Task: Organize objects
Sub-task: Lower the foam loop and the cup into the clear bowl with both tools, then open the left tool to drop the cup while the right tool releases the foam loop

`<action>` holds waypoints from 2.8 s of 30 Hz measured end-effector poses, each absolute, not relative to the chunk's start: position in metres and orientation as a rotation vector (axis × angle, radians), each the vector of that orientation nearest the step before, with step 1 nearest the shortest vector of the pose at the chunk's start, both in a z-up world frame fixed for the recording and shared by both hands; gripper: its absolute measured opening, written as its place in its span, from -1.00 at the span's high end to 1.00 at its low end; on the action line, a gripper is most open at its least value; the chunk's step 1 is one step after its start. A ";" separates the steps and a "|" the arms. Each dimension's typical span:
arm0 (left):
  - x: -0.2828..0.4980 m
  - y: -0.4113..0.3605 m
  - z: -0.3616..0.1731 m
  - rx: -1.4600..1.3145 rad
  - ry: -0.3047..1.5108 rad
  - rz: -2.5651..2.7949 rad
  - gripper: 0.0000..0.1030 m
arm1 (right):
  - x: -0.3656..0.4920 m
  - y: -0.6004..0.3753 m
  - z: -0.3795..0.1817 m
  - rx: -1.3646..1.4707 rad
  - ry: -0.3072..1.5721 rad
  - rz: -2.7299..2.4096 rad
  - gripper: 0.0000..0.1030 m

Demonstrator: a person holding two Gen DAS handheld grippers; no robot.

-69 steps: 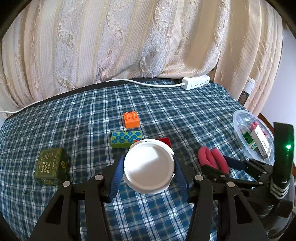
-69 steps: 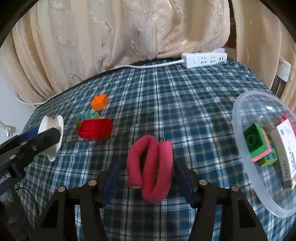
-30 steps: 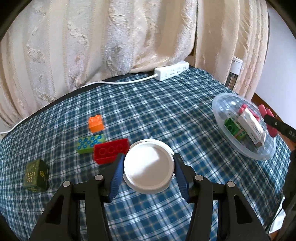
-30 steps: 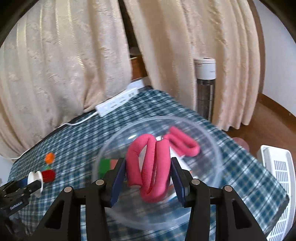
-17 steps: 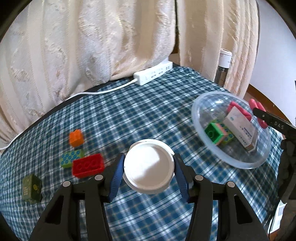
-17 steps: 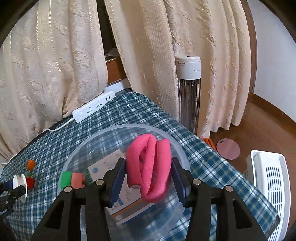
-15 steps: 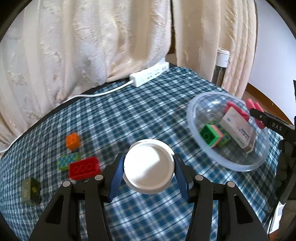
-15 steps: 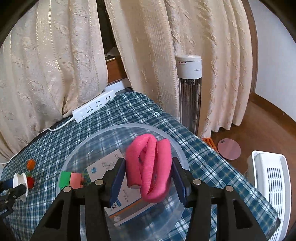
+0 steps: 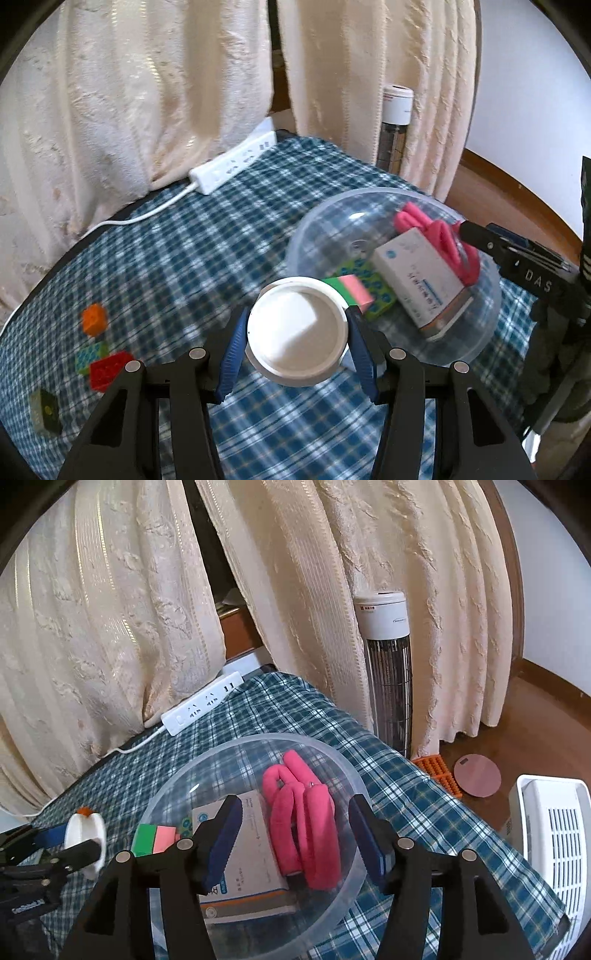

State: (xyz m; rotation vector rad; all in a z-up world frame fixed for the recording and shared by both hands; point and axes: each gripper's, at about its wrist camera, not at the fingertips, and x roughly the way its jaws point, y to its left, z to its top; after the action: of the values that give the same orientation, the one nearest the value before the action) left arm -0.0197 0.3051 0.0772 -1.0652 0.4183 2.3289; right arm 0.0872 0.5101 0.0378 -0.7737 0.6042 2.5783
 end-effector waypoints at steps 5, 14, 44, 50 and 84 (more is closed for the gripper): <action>-0.015 0.322 0.075 -1.080 0.406 2.263 -0.04 | 0.092 0.512 0.039 -0.756 0.635 2.583 -0.24; -0.008 0.335 0.068 -1.090 0.401 2.191 -0.21 | 0.090 0.508 0.041 -0.755 0.651 2.592 -0.27; 0.015 0.274 0.026 -1.256 0.395 2.175 -0.28 | 0.103 0.499 0.040 -0.753 0.685 2.585 -0.27; 0.020 0.277 0.017 -1.266 0.429 2.176 -0.04 | 0.104 0.499 0.040 -0.751 0.683 2.587 -0.27; 0.002 0.350 0.058 -0.970 0.392 2.178 -0.07 | 0.110 0.508 0.039 -0.731 0.729 2.567 -0.27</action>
State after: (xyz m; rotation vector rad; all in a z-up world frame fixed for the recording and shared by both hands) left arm 0.0022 0.3495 0.0583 -0.9704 0.3915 2.1779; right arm 0.1102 0.5084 0.0388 -0.7313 0.7287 2.5673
